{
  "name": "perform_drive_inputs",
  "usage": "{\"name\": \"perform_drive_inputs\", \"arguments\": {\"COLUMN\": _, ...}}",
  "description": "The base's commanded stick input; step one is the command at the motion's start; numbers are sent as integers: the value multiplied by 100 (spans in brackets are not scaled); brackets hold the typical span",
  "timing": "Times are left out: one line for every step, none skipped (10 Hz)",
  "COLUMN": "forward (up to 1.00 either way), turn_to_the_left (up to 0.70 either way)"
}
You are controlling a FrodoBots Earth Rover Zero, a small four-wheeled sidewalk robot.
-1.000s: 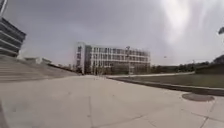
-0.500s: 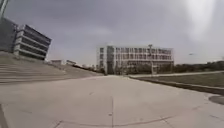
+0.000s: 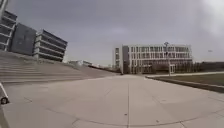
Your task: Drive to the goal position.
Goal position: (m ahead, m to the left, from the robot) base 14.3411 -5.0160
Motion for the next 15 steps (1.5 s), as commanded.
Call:
{"name": "perform_drive_inputs", "arguments": {"forward": 0, "turn_to_the_left": 0}}
{"name": "perform_drive_inputs", "arguments": {"forward": 6, "turn_to_the_left": 0}}
{"name": "perform_drive_inputs", "arguments": {"forward": 70, "turn_to_the_left": 0}}
{"name": "perform_drive_inputs", "arguments": {"forward": 70, "turn_to_the_left": 0}}
{"name": "perform_drive_inputs", "arguments": {"forward": 70, "turn_to_the_left": 0}}
{"name": "perform_drive_inputs", "arguments": {"forward": 70, "turn_to_the_left": 0}}
{"name": "perform_drive_inputs", "arguments": {"forward": 70, "turn_to_the_left": 0}}
{"name": "perform_drive_inputs", "arguments": {"forward": 70, "turn_to_the_left": 0}}
{"name": "perform_drive_inputs", "arguments": {"forward": 70, "turn_to_the_left": 0}}
{"name": "perform_drive_inputs", "arguments": {"forward": 70, "turn_to_the_left": 0}}
{"name": "perform_drive_inputs", "arguments": {"forward": 70, "turn_to_the_left": 0}}
{"name": "perform_drive_inputs", "arguments": {"forward": 70, "turn_to_the_left": 0}}
{"name": "perform_drive_inputs", "arguments": {"forward": 70, "turn_to_the_left": 0}}
{"name": "perform_drive_inputs", "arguments": {"forward": 70, "turn_to_the_left": 0}}
{"name": "perform_drive_inputs", "arguments": {"forward": 70, "turn_to_the_left": 0}}
